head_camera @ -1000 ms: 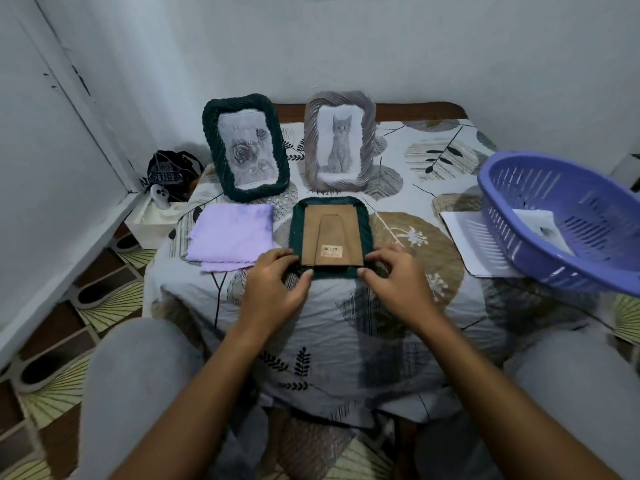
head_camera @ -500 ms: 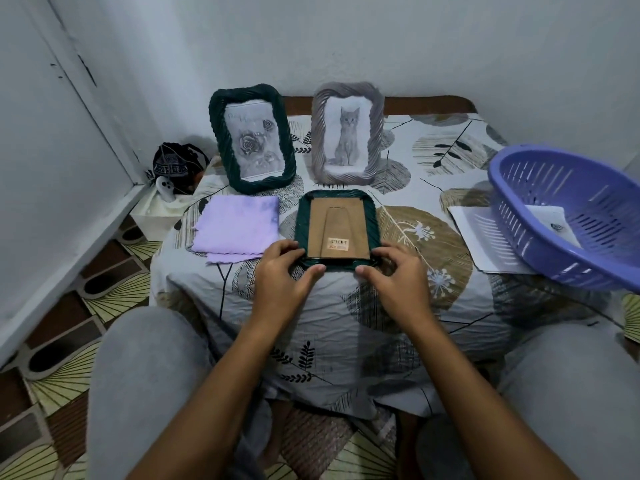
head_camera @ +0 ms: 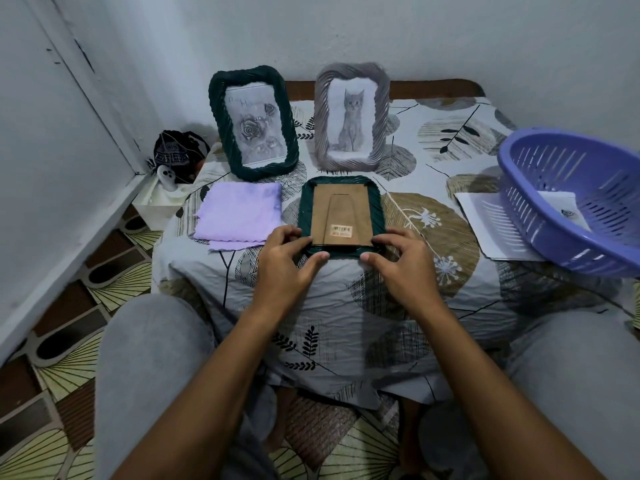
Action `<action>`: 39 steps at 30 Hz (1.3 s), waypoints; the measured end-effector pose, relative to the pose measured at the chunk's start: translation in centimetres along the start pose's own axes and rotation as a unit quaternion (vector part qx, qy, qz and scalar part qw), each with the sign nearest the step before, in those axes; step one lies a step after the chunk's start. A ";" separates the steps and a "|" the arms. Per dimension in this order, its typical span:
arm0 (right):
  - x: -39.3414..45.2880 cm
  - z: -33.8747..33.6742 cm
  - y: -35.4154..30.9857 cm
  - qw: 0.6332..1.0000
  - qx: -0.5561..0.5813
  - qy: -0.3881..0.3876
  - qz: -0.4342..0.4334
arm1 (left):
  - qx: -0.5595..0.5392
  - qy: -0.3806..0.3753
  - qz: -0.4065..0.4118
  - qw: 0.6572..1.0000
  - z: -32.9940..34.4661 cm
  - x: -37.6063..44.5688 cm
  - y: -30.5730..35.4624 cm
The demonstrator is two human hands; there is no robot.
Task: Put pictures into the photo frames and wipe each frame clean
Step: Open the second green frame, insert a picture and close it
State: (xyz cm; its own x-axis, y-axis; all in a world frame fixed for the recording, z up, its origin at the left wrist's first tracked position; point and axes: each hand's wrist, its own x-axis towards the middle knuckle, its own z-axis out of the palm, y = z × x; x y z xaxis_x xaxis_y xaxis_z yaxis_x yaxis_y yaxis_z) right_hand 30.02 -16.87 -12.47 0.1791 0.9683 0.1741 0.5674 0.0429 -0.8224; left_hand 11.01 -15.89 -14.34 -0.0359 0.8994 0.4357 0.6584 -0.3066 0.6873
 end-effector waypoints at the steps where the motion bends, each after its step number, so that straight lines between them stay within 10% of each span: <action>1: 0.0 0.0 0.0 1.000 0.003 -0.004 0.001 | 0.003 -0.001 0.002 1.000 0.0 0.0 0.0; 39: -0.3 -0.3 0.3 0.999 -0.039 -0.011 -0.030 | 0.015 -0.013 0.017 1.000 -0.3 -0.1 0.0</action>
State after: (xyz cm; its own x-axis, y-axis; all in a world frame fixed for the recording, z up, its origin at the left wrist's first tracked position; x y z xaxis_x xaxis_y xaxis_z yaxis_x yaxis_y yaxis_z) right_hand 30.43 -17.27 -12.62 0.1253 0.9697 0.2100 0.6375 0.0835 -0.7659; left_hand 10.78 -16.02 -14.22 0.0059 0.8962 0.4436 0.6808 -0.3285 0.6547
